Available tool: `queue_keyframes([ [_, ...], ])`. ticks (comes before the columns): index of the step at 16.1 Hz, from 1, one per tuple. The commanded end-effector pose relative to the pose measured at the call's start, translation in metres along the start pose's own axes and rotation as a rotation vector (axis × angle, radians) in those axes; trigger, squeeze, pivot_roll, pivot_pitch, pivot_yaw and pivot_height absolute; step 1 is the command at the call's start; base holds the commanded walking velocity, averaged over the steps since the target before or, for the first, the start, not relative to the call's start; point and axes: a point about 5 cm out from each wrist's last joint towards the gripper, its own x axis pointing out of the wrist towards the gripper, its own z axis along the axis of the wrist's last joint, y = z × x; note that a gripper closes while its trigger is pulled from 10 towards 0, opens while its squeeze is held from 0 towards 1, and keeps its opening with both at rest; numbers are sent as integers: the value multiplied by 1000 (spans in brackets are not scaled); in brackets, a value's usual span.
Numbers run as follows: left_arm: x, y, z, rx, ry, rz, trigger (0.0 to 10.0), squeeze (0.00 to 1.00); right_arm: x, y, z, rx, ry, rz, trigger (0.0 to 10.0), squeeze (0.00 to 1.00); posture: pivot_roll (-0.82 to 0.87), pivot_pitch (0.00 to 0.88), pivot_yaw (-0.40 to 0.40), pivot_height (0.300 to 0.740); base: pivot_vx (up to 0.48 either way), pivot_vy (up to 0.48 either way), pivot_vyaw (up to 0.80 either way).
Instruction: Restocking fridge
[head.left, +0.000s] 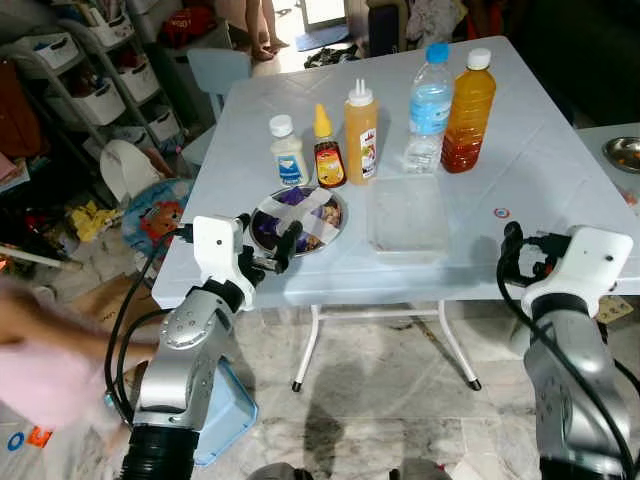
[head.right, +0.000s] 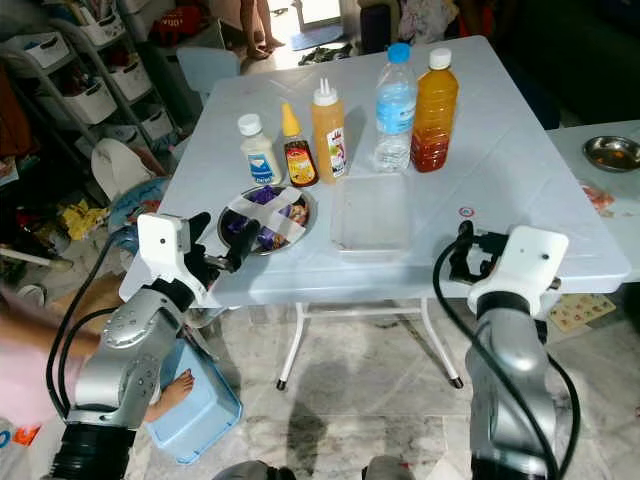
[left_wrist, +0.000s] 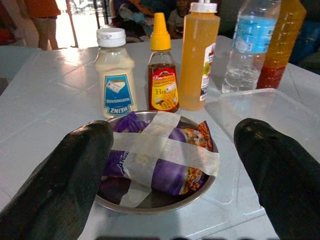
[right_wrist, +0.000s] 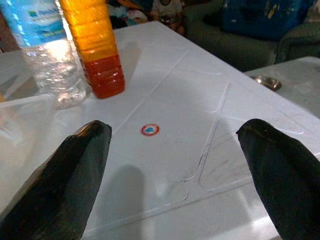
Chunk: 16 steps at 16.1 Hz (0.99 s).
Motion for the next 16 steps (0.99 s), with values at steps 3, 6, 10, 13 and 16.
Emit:
queue_keyframes([
  [3,-8,9,4,20,8,15,10000,0,12,9,2,60,-22,57,10000,0,-101,0,149,740,0,0,0],
  [6,-15,10,7,34,17,24,10000,0,23,20,16,66,-95,137,10000,0,-71,19,158,740,0,0,0],
  [10,-27,14,8,57,50,18,10000,0,33,20,6,162,-55,128,10000,0,-28,36,172,740,0,0,0],
  [13,-29,15,12,70,59,15,10000,0,35,27,-4,236,-22,187,10000,0,-12,42,178,740,0,0,0],
  [16,-34,14,13,87,71,0,10000,0,38,38,-7,302,5,250,10000,0,9,55,186,740,0,0,0],
])
